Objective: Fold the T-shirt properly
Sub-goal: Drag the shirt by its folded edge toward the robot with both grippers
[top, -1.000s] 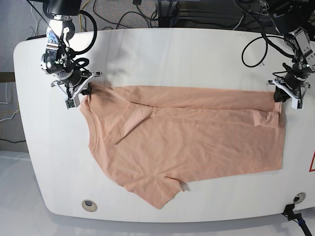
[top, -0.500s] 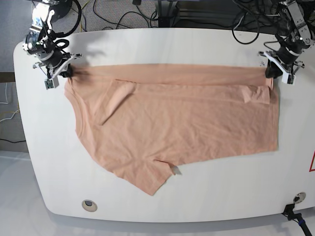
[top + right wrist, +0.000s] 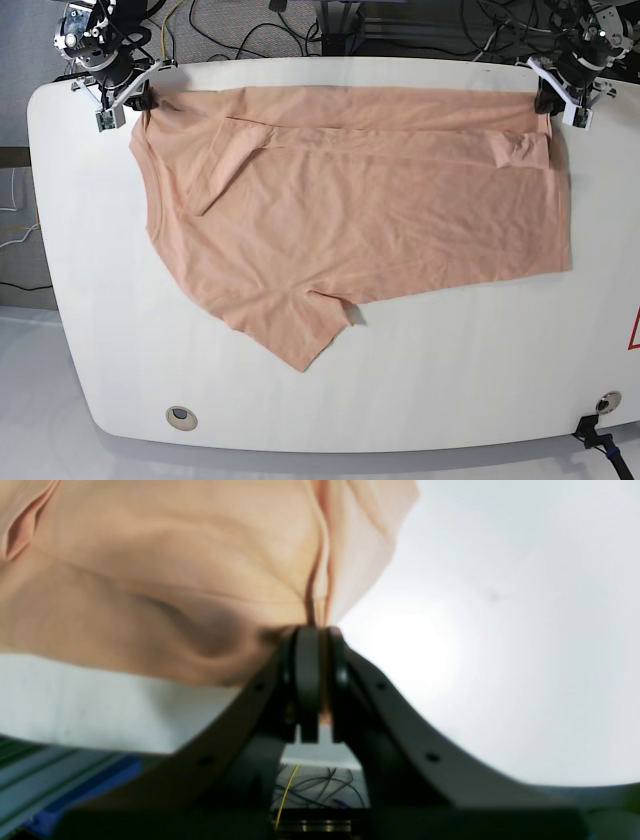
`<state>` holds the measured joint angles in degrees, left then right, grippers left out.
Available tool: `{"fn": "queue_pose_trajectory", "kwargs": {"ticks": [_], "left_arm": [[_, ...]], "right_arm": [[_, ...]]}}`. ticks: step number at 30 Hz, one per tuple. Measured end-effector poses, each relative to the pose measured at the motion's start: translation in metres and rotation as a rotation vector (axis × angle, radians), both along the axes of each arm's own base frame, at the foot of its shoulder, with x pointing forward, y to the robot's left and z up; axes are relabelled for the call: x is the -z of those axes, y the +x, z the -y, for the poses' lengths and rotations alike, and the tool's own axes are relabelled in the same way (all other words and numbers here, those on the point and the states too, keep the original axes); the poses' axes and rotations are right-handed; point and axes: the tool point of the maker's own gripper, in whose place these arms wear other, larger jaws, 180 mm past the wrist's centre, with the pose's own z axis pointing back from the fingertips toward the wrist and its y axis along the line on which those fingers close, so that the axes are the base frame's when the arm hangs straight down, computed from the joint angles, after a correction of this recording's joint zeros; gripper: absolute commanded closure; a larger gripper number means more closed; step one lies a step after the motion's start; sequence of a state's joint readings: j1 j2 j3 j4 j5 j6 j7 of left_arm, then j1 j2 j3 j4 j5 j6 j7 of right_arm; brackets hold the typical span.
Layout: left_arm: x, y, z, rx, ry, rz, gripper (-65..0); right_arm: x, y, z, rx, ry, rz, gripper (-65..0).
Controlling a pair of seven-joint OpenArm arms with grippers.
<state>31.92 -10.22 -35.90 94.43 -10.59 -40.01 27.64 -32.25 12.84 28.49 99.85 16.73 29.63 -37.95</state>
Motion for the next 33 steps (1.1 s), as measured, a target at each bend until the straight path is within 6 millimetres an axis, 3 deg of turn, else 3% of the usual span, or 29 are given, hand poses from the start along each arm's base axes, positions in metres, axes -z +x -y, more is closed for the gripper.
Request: {"fn": "queue_pose_trajectory", "kwargs": {"ticks": [4, 16, 17, 19, 21, 23, 27, 33], "left_arm": [[-0.002, -0.01, -0.015, -0.031, 0.027, -0.021, -7.3], [-0.003, -0.01, -0.021, -0.014, 0.051, -0.037, -7.9], [-0.003, -0.009, -0.021, -0.014, 0.051, -0.036, -8.6], [-0.004, -0.009, -0.021, -0.009, 0.056, -0.036, -16.3], [-0.005, -0.008, -0.021, -0.005, 0.069, -0.04, -27.1], [-0.005, -0.008, -0.023, -0.011, 0.074, -0.042, -32.5], [-0.006, -0.007, -0.023, -0.008, 0.079, -0.04, -32.4], [-0.013, 0.003, -0.028, 0.005, 0.106, -0.029, -32.4]], "right_arm": [[0.0, -0.001, 0.0, -0.004, 0.002, -0.002, 0.0], [0.0, -0.002, -0.001, -0.006, 0.003, -0.004, 0.0], [0.0, -0.002, -0.001, -0.007, 0.003, -0.004, 0.0], [0.0, -0.002, -0.001, -0.006, 0.003, -0.004, 0.0], [-0.001, -0.001, -0.002, -0.011, -0.001, -0.003, -6.3], [-0.004, -0.002, -0.003, -0.029, -0.018, -0.027, -15.1], [-0.007, -0.007, -0.005, -0.041, -0.043, -0.049, -26.8], [-0.015, -0.006, -0.008, -0.08, -0.088, -0.084, -32.6]]}}
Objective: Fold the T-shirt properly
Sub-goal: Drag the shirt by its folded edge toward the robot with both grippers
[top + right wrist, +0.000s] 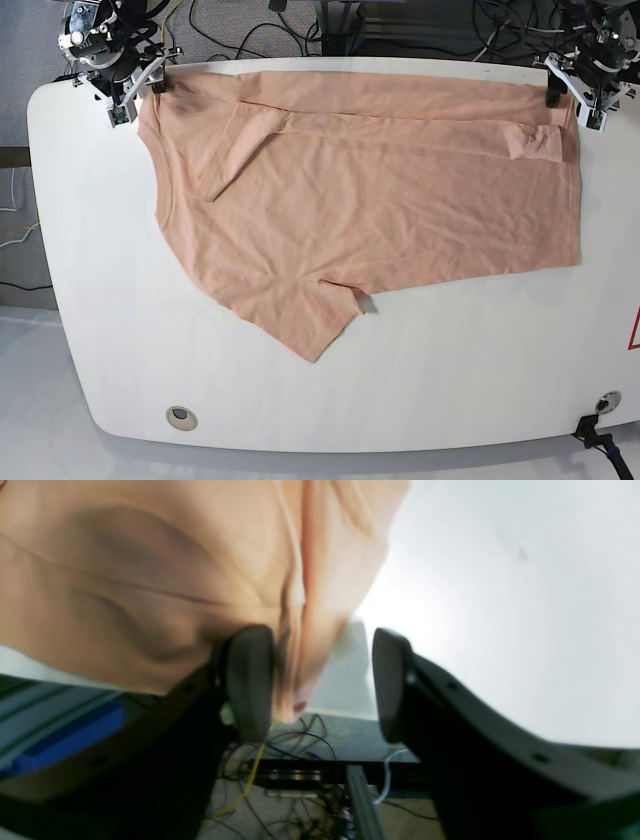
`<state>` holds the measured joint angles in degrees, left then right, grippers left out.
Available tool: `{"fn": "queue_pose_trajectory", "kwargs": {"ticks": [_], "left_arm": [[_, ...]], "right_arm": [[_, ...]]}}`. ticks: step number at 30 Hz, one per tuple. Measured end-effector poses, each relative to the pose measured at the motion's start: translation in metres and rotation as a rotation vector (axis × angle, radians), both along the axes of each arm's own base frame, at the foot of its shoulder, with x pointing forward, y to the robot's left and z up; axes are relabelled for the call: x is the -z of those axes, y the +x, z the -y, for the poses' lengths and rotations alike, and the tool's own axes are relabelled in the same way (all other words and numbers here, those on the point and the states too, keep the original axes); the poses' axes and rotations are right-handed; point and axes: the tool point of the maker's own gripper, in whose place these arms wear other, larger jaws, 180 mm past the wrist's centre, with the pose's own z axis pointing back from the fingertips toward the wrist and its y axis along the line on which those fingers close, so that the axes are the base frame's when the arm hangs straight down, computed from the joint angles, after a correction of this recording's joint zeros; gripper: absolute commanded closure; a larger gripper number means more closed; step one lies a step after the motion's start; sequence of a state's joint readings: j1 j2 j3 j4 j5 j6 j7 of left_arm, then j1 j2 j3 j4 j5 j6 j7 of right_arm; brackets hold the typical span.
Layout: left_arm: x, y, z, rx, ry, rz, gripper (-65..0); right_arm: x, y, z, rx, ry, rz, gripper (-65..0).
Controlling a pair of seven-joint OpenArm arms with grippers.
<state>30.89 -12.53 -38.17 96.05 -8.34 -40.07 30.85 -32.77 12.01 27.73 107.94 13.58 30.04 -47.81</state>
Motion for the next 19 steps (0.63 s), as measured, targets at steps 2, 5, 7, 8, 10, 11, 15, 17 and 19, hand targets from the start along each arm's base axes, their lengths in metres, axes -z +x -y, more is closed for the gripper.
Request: {"fn": "queue_pose_trajectory", "kwargs": {"ticks": [2, 5, 7, 8, 10, 11, 15, 17, 19], "left_arm": [[-0.004, 0.009, 0.001, 0.002, -0.004, 0.03, -32.4], [-0.009, 0.011, -0.007, 0.018, 0.024, 0.022, -32.4], [-0.013, 0.017, -0.013, 0.012, 0.043, 0.035, -32.4], [-0.015, 0.023, -0.012, 0.014, 0.04, 0.049, -32.4], [-0.021, 0.036, -0.008, 0.019, 0.023, 0.091, -32.4], [-0.024, 0.039, -0.008, 0.023, 0.031, 0.098, -32.4], [-0.047, 0.066, -0.011, 0.049, 0.076, 0.167, -32.4], [-0.061, 0.091, -0.005, 0.065, 0.072, 0.231, -32.4], [-0.071, 0.11, 0.008, 0.097, 0.046, 0.288, -32.4]], "right_arm": [[-0.006, 0.005, 0.001, -0.012, -0.021, 0.003, -33.3], [-0.022, 0.02, 0.008, -0.054, -0.055, 0.04, -33.2], [-0.023, 0.024, 0.014, -0.044, -0.079, 0.029, -33.1], [-0.024, 0.026, 0.013, -0.045, -0.077, 0.033, -33.1], [-0.026, 0.031, 0.012, -0.059, -0.073, 0.043, -33.1], [-0.028, 0.033, 0.014, -0.06, -0.079, 0.048, -33.1], [-0.034, 0.052, 0.016, -0.058, -0.096, 0.052, -32.9], [-0.042, 0.074, 0.004, -0.08, -0.069, 0.112, -32.8], [-0.049, 0.093, -0.007, -0.089, -0.046, 0.149, -32.8]]}}
